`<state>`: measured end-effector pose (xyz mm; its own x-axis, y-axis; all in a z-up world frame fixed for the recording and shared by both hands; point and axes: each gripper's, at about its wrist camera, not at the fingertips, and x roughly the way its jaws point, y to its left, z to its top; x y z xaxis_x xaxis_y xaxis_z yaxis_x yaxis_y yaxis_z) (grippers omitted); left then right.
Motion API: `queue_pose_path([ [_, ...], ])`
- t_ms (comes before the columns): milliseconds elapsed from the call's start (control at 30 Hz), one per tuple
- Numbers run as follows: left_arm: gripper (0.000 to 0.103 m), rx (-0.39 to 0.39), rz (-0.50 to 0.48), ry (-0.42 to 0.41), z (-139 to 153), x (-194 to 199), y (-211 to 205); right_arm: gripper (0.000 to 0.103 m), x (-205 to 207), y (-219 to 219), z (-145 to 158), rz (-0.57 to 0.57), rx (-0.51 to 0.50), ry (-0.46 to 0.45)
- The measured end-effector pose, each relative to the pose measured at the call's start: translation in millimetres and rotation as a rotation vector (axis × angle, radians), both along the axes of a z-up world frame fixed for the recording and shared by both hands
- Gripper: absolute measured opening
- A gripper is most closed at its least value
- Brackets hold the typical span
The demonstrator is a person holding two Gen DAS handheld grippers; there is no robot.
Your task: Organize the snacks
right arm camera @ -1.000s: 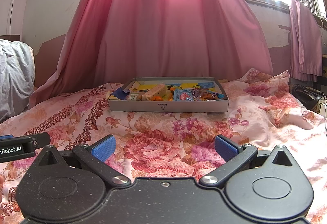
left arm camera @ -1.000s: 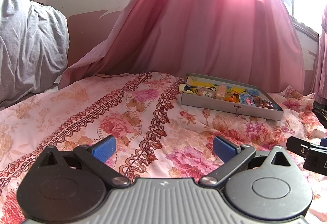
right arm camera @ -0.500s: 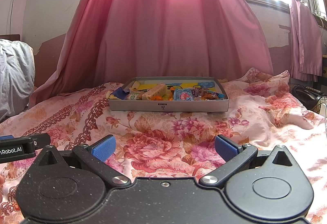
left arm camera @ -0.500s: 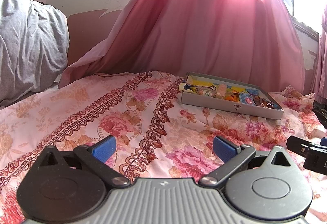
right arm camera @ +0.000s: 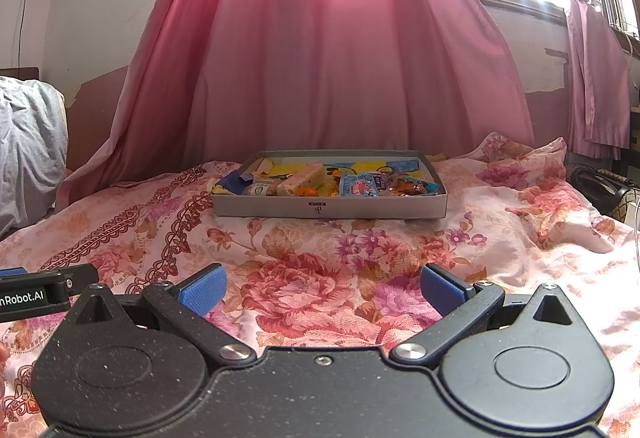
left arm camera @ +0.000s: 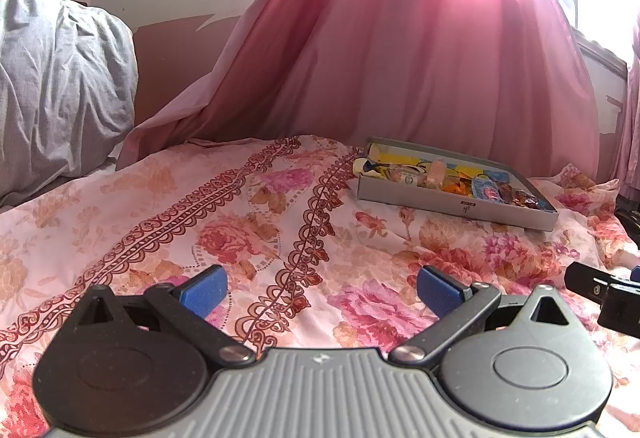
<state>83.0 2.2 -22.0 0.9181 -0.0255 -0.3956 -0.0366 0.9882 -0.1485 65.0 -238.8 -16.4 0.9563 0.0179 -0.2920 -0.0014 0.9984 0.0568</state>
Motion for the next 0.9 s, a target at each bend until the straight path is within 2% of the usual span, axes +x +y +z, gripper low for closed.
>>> queue_pose_path([
  [767, 0.103, 0.041, 0.014, 0.052, 0.7, 5.1, -1.3, 0.102, -0.9, -0.4, -0.6, 0.001, -0.004, -0.001],
  [900, 0.103, 0.025, 0.025, 0.06, 0.8, 4.8, 0.9, 0.102, -2.4, -2.7, -1.0, 0.002, -0.004, -0.002],
])
